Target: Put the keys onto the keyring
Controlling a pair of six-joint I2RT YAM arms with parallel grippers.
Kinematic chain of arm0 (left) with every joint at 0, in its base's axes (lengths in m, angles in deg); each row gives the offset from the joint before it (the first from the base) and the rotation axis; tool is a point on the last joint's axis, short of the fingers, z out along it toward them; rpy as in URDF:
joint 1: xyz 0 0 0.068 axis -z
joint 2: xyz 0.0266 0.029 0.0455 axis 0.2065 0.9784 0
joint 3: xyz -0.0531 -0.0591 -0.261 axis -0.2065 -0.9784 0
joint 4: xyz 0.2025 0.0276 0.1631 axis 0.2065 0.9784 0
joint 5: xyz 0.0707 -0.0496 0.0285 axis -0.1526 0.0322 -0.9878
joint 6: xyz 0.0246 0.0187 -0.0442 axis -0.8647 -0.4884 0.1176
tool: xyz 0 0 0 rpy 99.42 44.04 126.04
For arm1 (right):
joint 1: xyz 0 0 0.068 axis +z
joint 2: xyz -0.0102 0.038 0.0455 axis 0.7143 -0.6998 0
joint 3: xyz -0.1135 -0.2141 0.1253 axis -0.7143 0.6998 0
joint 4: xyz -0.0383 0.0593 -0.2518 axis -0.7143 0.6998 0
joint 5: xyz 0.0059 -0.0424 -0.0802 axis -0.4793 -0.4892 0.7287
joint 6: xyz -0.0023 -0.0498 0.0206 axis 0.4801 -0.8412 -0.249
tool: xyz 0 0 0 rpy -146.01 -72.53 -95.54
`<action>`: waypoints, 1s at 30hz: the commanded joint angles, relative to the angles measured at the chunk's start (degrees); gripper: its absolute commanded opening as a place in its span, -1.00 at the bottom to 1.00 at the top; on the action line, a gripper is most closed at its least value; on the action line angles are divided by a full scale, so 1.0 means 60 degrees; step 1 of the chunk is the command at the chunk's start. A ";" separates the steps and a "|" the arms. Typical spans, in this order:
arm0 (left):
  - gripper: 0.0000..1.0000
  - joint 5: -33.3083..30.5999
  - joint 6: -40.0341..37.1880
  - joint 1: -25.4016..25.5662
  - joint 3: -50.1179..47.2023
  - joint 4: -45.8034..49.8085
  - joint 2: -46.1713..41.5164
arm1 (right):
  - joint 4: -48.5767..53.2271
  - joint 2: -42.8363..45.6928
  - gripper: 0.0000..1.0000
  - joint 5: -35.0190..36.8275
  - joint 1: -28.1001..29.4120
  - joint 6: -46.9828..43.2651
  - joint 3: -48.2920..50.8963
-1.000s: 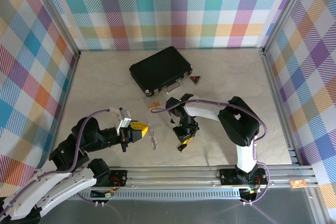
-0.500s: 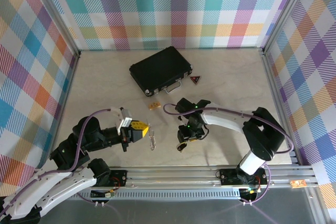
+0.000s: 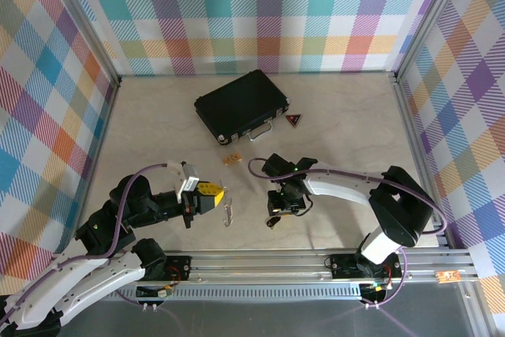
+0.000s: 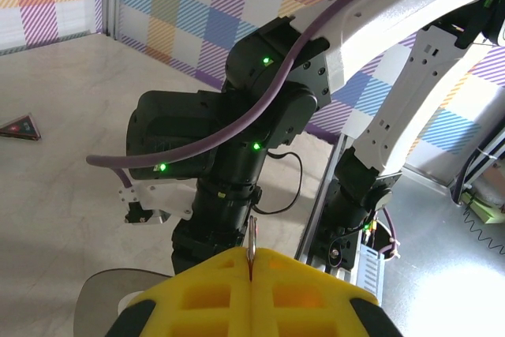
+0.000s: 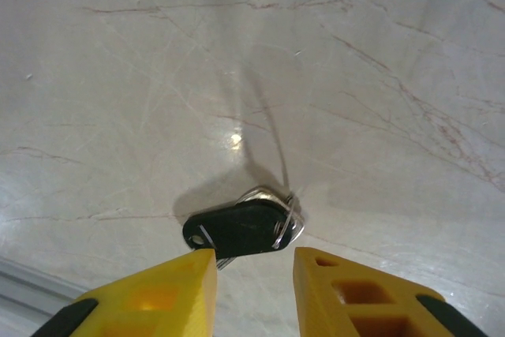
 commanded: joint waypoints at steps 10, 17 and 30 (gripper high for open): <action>-1.00 0.0214 0.0164 -0.0062 0.0067 -0.0528 -0.0084 | 0.0303 -0.0588 -0.61 0.0739 0.0173 0.0004 -0.0496; -1.00 0.0254 0.0135 -0.0066 0.0090 -0.0450 -0.0100 | 0.0249 -0.0661 -0.78 0.0710 0.0196 -0.0032 -0.0469; -1.00 0.0154 0.0045 -0.0062 0.0091 -0.0293 -0.0304 | 0.1029 -0.0906 -1.00 0.0721 0.0190 -0.0481 -0.0960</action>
